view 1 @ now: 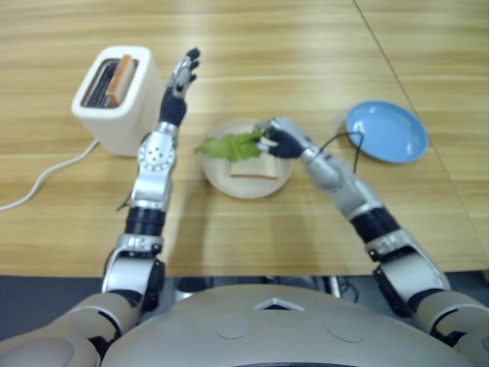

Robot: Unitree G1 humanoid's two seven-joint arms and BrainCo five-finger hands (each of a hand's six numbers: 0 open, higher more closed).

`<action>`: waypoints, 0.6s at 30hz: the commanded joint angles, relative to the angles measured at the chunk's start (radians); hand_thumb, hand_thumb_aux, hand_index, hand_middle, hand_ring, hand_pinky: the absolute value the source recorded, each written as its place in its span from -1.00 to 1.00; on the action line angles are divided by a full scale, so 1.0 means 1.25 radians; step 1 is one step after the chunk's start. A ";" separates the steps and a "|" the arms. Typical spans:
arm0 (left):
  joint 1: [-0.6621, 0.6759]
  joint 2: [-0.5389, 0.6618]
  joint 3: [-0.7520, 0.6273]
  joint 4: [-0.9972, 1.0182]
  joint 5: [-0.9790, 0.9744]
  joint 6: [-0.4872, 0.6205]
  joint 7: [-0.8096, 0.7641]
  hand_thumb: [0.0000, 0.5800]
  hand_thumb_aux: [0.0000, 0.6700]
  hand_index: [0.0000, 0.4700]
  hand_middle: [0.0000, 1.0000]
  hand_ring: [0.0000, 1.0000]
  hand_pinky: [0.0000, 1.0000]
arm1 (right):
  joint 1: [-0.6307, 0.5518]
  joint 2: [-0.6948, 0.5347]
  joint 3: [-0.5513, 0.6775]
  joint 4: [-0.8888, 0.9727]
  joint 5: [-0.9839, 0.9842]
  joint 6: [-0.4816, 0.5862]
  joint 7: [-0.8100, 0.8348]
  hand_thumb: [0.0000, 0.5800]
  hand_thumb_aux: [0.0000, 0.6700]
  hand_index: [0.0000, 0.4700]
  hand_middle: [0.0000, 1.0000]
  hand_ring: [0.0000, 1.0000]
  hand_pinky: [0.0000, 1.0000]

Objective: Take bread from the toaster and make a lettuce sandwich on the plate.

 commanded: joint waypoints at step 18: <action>0.020 -0.004 -0.026 0.014 0.036 0.006 0.004 -1.00 -1.00 -1.00 -1.00 -1.00 -1.00 | 0.017 -0.105 -0.079 -0.056 -0.019 -0.016 -0.044 1.00 1.00 0.96 1.00 1.00 1.00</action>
